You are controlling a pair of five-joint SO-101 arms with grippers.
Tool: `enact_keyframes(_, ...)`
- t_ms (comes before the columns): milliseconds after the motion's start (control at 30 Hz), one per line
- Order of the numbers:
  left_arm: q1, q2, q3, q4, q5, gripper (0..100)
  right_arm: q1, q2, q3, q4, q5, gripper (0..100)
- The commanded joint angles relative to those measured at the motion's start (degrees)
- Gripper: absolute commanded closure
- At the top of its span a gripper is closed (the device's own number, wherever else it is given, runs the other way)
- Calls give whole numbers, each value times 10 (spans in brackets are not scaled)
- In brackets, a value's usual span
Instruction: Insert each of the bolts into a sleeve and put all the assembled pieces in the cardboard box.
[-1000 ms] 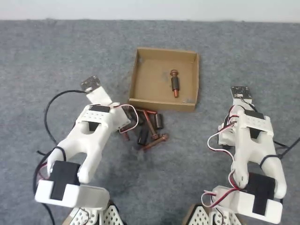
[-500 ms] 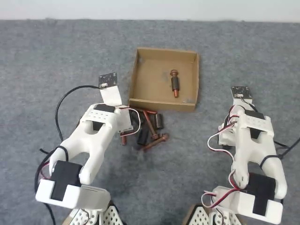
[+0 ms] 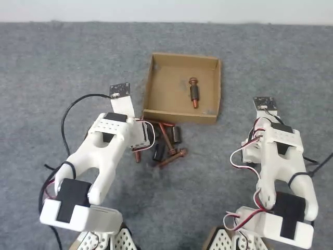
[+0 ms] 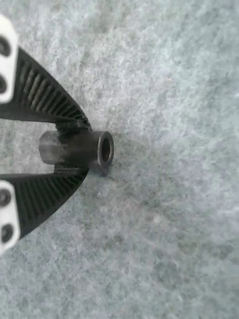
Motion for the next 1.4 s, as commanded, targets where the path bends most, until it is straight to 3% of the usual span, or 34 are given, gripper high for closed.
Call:
enact_keyframes(0,-4,-4,-23,-24,-4,870,5,-28,-3,3,10,992)
enact_keyframes(133,-20,35,-46,-33,11,942,5,-28,-3,3,10,992)
enact_keyframes(367,-29,129,-152,55,21,869,5,-28,-3,3,10,992)
enact_keyframes(667,-26,135,-163,58,20,872,5,-28,-3,3,10,992)
enact_keyframes(800,-16,135,-152,29,20,999,5,-28,-3,3,10,992)
enact_keyframes(1167,-25,100,-137,24,19,989,5,-28,-3,3,10,992)
enact_keyframes(1367,-71,25,-50,-101,20,989,-16,-28,-2,-8,10,992)
